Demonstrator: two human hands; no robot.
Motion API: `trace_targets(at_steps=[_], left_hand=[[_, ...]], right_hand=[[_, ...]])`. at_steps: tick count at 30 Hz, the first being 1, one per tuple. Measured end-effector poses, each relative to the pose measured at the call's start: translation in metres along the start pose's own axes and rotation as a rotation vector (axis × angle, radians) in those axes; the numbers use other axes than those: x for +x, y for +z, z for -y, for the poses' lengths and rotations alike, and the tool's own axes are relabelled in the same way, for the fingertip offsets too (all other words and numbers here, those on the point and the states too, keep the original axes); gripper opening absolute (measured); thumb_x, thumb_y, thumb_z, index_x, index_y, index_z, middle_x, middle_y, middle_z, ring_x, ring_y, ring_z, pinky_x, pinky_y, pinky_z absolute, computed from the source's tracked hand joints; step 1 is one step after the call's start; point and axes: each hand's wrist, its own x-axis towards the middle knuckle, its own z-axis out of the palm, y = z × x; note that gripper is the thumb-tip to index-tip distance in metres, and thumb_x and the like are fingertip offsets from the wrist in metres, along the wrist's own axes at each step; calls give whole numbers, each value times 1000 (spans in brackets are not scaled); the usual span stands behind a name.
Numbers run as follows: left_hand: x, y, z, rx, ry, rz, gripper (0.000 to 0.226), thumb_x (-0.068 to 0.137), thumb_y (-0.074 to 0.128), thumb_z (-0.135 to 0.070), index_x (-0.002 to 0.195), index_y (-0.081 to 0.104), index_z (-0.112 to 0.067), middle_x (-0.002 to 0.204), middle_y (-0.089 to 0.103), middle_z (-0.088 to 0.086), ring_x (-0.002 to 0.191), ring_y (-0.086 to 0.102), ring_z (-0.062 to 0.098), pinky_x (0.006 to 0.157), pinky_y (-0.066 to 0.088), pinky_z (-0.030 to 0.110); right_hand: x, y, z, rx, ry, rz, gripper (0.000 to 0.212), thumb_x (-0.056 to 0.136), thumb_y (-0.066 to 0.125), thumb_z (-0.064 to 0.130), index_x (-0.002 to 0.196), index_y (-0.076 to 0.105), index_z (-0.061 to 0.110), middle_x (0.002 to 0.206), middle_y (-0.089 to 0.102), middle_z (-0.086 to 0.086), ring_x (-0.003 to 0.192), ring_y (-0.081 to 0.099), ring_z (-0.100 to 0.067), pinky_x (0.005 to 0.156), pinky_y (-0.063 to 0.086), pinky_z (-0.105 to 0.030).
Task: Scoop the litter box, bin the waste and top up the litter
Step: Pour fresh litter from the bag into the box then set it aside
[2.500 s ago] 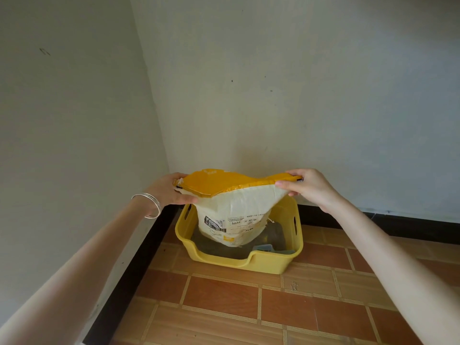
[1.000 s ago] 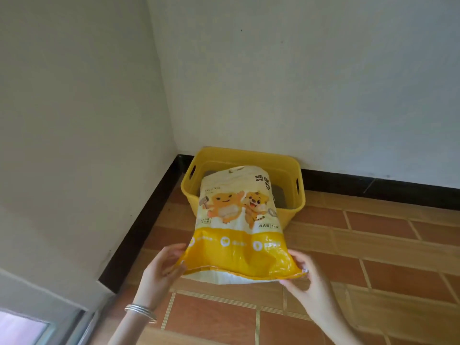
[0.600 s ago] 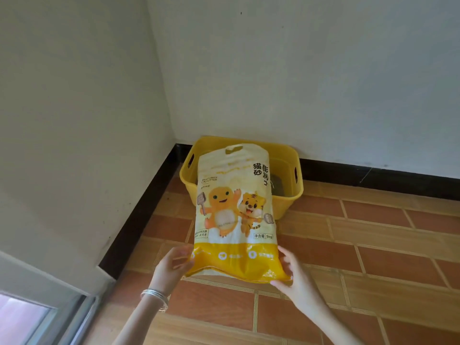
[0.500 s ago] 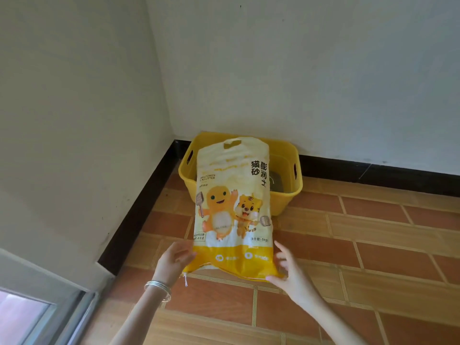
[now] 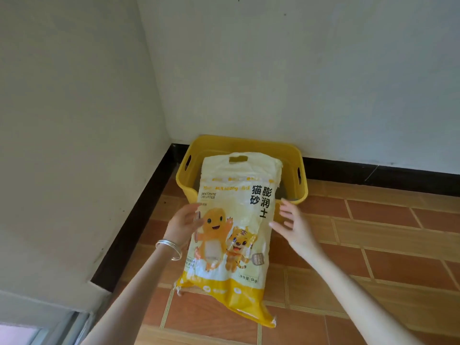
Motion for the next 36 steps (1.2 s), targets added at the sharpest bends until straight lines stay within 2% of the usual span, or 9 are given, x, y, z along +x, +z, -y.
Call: trace_targets(at_steps=[5, 10, 12, 16, 22, 25, 27, 31, 36], left_hand=[[60, 2, -22, 89, 27, 30, 51, 82, 69, -29, 129, 50, -22, 127, 52, -6, 116, 51, 14, 96, 44, 33], [102, 10, -24, 75, -42, 8, 64, 82, 70, -25, 139, 41, -14, 132, 50, -1, 123, 47, 18, 96, 39, 31], [118, 8, -20, 34, -52, 17, 67, 80, 71, -29, 138, 41, -15, 132, 52, 0, 121, 50, 19, 100, 43, 35], [153, 5, -7, -118, -81, 35, 87, 66, 81, -44, 139, 39, -24, 130, 54, -4, 115, 55, 16, 95, 48, 44], [188, 4, -14, -328, -175, 144, 89, 61, 87, -30, 135, 38, -28, 111, 66, -2, 95, 67, 18, 77, 56, 40], [176, -10, -32, -342, -255, 32, 72, 65, 83, -17, 124, 43, -26, 105, 64, -2, 91, 65, 19, 70, 55, 36], [154, -25, -51, -277, -265, -7, 54, 69, 80, -11, 114, 52, -20, 100, 65, -1, 85, 65, 15, 62, 53, 27], [107, -56, -83, -127, -300, 122, 38, 67, 81, -18, 101, 65, -15, 91, 71, 2, 82, 68, 18, 63, 53, 26], [47, -79, -139, -68, -337, 160, 17, 71, 78, -18, 86, 71, -15, 69, 71, -5, 67, 67, 9, 54, 47, 14]], right_hand=[[62, -14, 25, -18, -36, -132, 67, 79, 69, 28, 136, 37, 14, 134, 46, -3, 119, 47, -17, 96, 40, -26], [111, -17, 23, -17, 77, -49, 81, 73, 68, 46, 139, 32, 14, 137, 46, -2, 122, 48, -19, 99, 43, -43], [123, -18, 20, 17, 139, -17, 87, 73, 67, 50, 142, 25, 17, 136, 46, 0, 119, 50, -18, 97, 44, -38], [142, -16, 16, 147, 247, 35, 85, 75, 69, 46, 142, 22, 23, 134, 45, 3, 115, 49, -16, 92, 40, -31], [154, -13, 23, 244, 224, -9, 70, 72, 76, 31, 132, 39, 29, 117, 53, 11, 104, 55, -8, 86, 48, -29], [140, -23, 39, 284, 254, -1, 58, 73, 76, 18, 123, 48, 28, 112, 60, 6, 94, 63, -10, 78, 55, -32], [126, -35, 55, 263, 250, -4, 46, 74, 75, 13, 114, 56, 26, 108, 62, 7, 87, 64, 0, 69, 54, -20], [92, -53, 83, 143, 246, -7, 31, 72, 77, 13, 96, 62, 24, 94, 64, 12, 73, 59, 12, 60, 45, -7], [50, -86, 121, -18, 293, 182, 32, 68, 80, 20, 95, 63, 25, 97, 65, 15, 85, 60, 7, 69, 42, -8]])
